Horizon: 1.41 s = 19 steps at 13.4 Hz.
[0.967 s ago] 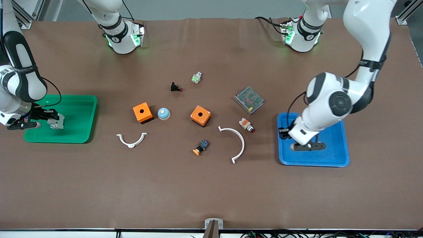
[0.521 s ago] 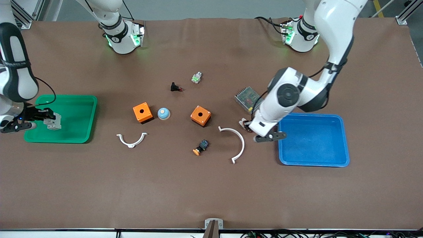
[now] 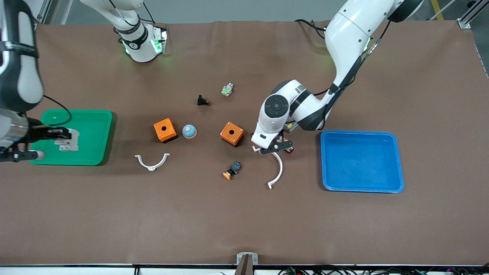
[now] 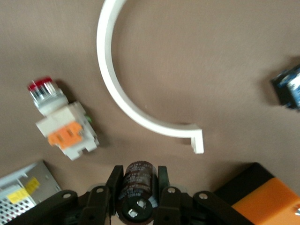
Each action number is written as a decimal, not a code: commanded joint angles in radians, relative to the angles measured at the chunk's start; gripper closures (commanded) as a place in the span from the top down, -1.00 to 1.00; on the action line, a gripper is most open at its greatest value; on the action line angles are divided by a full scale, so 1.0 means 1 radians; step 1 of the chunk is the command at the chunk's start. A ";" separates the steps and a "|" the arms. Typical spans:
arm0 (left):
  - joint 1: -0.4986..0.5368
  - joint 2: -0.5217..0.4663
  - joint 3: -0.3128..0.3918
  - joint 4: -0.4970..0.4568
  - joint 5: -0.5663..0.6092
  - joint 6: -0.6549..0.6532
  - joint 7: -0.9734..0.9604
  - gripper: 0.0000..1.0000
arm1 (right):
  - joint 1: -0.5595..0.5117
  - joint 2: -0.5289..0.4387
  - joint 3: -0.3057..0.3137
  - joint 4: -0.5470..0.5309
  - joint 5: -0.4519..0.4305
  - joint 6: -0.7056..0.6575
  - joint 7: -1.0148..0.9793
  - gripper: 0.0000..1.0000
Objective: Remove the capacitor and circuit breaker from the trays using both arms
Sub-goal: 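Lift the capacitor and breaker out of the trays toward the table middle, then lower the breaker beside the blue button while the left gripper sets the capacitor down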
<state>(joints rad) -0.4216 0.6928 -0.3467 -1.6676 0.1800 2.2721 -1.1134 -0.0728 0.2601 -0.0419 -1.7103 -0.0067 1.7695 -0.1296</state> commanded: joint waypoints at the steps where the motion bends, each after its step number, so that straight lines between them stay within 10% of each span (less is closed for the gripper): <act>1: -0.017 -0.001 0.005 -0.026 0.024 0.010 -0.072 -0.99 | 0.140 0.021 -0.010 0.026 0.086 -0.015 0.227 -0.61; 3: -0.032 0.005 0.006 -0.058 0.022 0.049 -0.085 -0.49 | 0.243 0.040 -0.010 0.026 0.143 0.007 0.361 -0.61; 5: -0.032 0.010 0.006 -0.055 0.022 0.049 -0.091 0.72 | 0.332 0.063 -0.010 0.020 0.158 0.056 0.468 -0.61; 6: -0.028 0.005 0.006 -0.049 0.022 0.049 -0.094 1.00 | 0.382 0.079 -0.012 0.020 0.189 0.074 0.535 -0.61; 12: 0.102 -0.220 0.009 0.031 0.025 -0.182 -0.033 1.00 | 0.626 0.136 -0.012 -0.116 0.217 0.355 0.824 -0.61; 19: 0.343 -0.441 0.008 0.085 0.032 -0.391 0.485 1.00 | 0.702 0.148 -0.010 -0.282 0.217 0.527 0.815 -0.61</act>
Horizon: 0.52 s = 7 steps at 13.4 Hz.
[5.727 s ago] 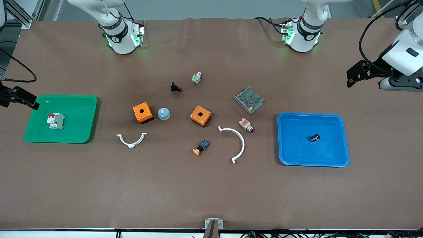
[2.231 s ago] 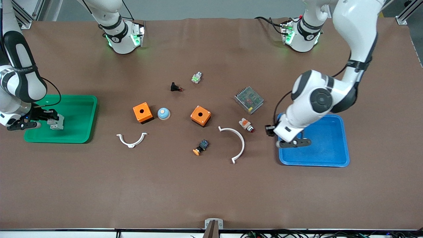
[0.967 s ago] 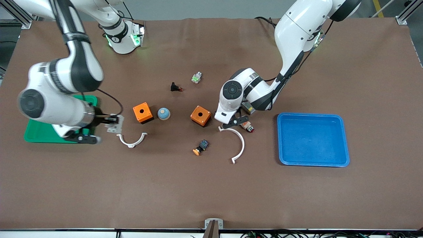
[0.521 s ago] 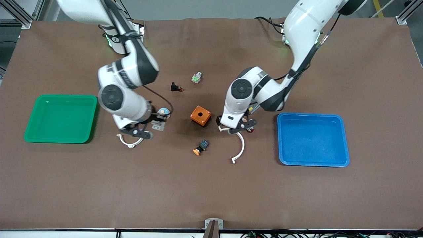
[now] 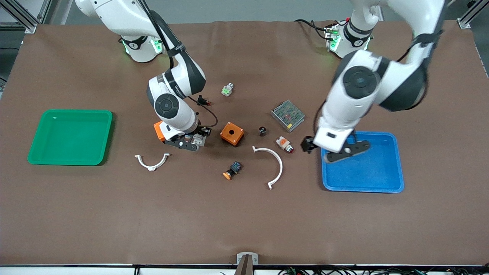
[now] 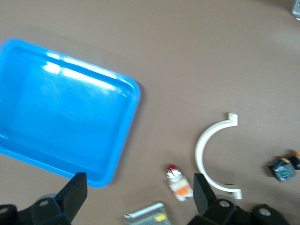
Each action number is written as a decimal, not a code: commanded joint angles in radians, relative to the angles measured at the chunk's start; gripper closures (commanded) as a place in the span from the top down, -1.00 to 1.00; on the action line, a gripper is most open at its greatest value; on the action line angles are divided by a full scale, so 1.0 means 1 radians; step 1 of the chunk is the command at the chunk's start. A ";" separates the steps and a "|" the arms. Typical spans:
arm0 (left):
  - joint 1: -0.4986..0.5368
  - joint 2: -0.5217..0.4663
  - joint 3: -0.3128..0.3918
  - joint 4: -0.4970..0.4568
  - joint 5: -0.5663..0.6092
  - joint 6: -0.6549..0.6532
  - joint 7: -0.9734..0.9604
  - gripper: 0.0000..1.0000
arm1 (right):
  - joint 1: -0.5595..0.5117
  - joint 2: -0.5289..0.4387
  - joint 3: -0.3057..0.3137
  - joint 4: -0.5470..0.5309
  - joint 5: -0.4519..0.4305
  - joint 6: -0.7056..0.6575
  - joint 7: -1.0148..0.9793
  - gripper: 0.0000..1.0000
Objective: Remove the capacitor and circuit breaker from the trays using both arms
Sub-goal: 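Lower the breaker beside the blue button while the left gripper sets the capacitor down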
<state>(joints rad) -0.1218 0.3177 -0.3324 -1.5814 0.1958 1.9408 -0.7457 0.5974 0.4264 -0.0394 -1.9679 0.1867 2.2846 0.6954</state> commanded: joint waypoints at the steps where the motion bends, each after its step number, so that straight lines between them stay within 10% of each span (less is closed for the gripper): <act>1: 0.071 -0.103 -0.008 -0.002 0.016 -0.086 0.176 1.00 | 0.044 -0.009 -0.013 -0.025 0.023 0.013 -0.010 -0.61; 7: 0.253 -0.248 -0.010 -0.002 -0.070 -0.241 0.535 1.00 | 0.064 0.023 -0.014 -0.023 0.022 0.032 -0.017 -0.49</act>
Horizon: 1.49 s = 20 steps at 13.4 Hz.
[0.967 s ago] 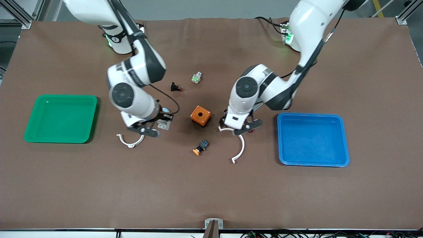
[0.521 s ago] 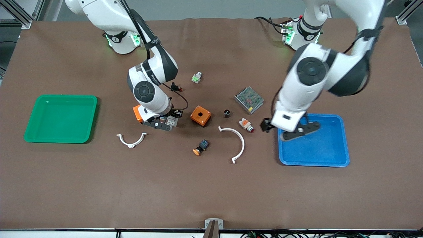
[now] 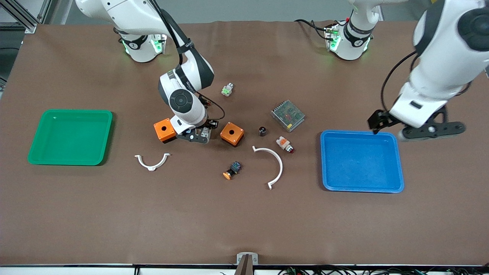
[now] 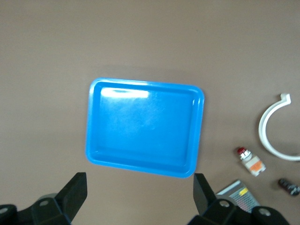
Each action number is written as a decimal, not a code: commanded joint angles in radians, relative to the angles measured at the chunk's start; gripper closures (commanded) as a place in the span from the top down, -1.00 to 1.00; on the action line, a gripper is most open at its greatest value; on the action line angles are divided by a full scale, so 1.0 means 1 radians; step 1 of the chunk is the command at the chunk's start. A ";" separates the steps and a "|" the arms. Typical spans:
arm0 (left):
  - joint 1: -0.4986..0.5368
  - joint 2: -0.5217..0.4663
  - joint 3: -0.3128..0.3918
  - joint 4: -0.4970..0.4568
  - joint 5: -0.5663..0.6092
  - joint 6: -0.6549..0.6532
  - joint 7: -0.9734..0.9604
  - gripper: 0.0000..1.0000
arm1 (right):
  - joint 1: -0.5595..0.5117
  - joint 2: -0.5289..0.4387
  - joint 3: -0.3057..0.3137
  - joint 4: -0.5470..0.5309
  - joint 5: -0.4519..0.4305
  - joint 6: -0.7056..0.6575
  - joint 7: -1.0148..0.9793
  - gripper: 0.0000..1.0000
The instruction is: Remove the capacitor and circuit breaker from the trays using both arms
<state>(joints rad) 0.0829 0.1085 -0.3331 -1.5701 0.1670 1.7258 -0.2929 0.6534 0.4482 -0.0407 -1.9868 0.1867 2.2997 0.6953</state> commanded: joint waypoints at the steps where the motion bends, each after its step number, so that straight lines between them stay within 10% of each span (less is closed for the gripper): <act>1: 0.058 -0.058 -0.009 -0.013 -0.056 -0.038 0.110 1.00 | 0.006 0.006 -0.013 -0.004 0.022 0.024 -0.023 -0.49; 2: 0.057 -0.069 0.005 -0.013 -0.070 -0.046 0.130 1.00 | 0.003 0.006 -0.013 -0.004 0.022 0.032 -0.025 -0.46; 4: 0.000 -0.107 0.093 -0.016 -0.096 -0.077 0.176 1.00 | -0.003 0.000 -0.013 -0.004 0.022 0.015 -0.023 0.89; 5: -0.052 -0.113 0.170 -0.015 -0.110 -0.100 0.202 1.00 | -0.004 -0.017 -0.015 -0.003 0.022 -0.021 -0.014 1.00; 13: -0.091 -0.155 0.224 -0.019 -0.139 -0.152 0.233 1.00 | -0.304 -0.495 -0.039 0.006 0.008 -0.554 -0.334 1.00; 20: -0.092 -0.176 0.203 -0.031 -0.155 -0.213 0.235 1.00 | -0.590 -0.588 -0.039 0.139 -0.128 -0.655 -0.666 1.00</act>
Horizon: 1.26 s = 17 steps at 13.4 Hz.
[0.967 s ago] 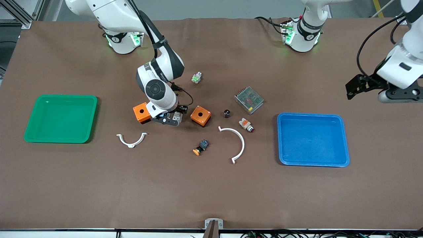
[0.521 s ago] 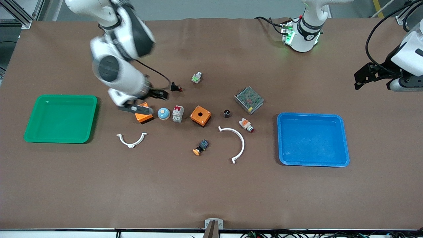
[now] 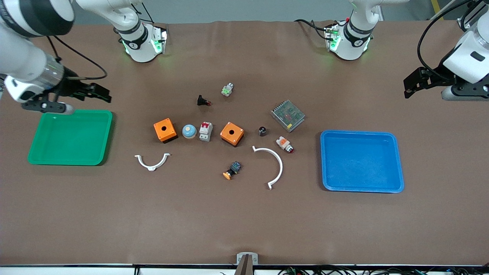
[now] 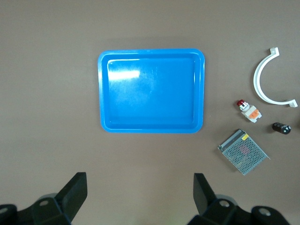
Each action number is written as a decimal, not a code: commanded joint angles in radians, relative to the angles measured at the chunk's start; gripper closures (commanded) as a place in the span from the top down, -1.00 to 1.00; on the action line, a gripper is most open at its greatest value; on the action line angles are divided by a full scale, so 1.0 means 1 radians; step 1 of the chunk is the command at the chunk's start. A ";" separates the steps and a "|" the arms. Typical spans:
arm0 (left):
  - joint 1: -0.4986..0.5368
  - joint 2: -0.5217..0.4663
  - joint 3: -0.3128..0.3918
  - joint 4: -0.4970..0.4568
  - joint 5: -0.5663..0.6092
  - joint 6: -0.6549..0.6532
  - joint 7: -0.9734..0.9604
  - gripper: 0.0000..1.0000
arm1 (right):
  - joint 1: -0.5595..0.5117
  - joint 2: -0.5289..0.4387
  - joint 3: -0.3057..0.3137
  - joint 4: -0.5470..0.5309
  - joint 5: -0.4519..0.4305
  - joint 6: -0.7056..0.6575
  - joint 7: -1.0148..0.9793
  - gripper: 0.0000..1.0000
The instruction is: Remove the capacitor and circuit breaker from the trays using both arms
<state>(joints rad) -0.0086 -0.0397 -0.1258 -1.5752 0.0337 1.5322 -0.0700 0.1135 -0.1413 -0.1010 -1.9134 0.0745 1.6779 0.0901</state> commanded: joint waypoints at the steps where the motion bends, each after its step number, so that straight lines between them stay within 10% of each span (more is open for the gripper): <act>1: 0.005 -0.042 -0.018 -0.035 -0.021 -0.021 0.010 1.00 | -0.063 0.018 0.021 0.123 -0.033 -0.041 -0.070 1.00; 7: 0.001 -0.049 -0.021 -0.046 -0.021 -0.021 0.007 1.00 | -0.092 0.149 0.023 0.385 -0.071 -0.161 -0.070 1.00; 17: -0.002 -0.019 -0.021 -0.022 -0.040 -0.020 -0.007 1.00 | -0.092 0.149 0.021 0.395 -0.062 -0.147 -0.064 1.00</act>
<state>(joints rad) -0.0092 -0.0605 -0.1469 -1.6046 0.0083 1.5170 -0.0721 0.0408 0.0004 -0.0948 -1.5470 0.0171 1.5451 0.0278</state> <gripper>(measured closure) 0.000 0.000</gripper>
